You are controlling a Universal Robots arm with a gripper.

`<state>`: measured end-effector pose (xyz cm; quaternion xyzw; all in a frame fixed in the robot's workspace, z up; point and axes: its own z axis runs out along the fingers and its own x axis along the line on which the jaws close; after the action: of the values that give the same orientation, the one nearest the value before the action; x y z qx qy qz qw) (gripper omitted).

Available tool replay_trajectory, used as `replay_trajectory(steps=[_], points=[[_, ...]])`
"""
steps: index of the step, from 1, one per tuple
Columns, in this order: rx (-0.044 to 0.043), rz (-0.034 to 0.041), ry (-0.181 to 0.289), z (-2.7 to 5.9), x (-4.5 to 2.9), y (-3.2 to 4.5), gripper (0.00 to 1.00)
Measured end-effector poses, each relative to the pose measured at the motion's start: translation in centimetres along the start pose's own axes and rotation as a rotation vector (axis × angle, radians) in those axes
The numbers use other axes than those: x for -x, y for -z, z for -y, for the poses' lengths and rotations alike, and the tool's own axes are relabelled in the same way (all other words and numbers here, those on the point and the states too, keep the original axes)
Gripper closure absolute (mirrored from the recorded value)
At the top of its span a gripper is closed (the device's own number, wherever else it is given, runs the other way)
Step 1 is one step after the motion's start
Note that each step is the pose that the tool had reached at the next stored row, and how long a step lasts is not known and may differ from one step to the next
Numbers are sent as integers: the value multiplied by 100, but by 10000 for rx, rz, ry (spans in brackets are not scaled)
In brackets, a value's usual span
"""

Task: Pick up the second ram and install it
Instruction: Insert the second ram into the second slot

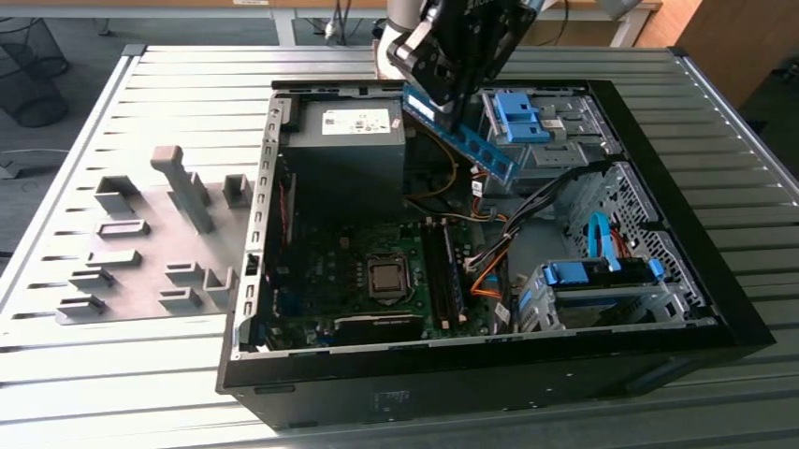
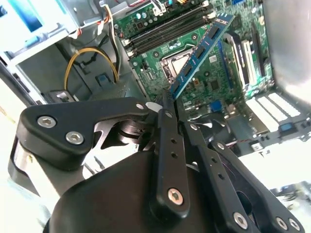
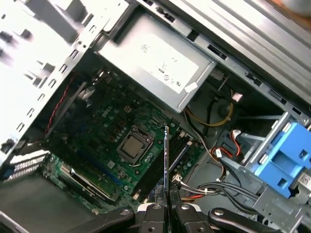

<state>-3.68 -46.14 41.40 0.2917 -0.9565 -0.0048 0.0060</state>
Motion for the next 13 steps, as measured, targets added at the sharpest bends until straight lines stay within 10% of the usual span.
replay_trajectory(steps=[13], points=[[20,30,-2363,0,0,-30,86]])
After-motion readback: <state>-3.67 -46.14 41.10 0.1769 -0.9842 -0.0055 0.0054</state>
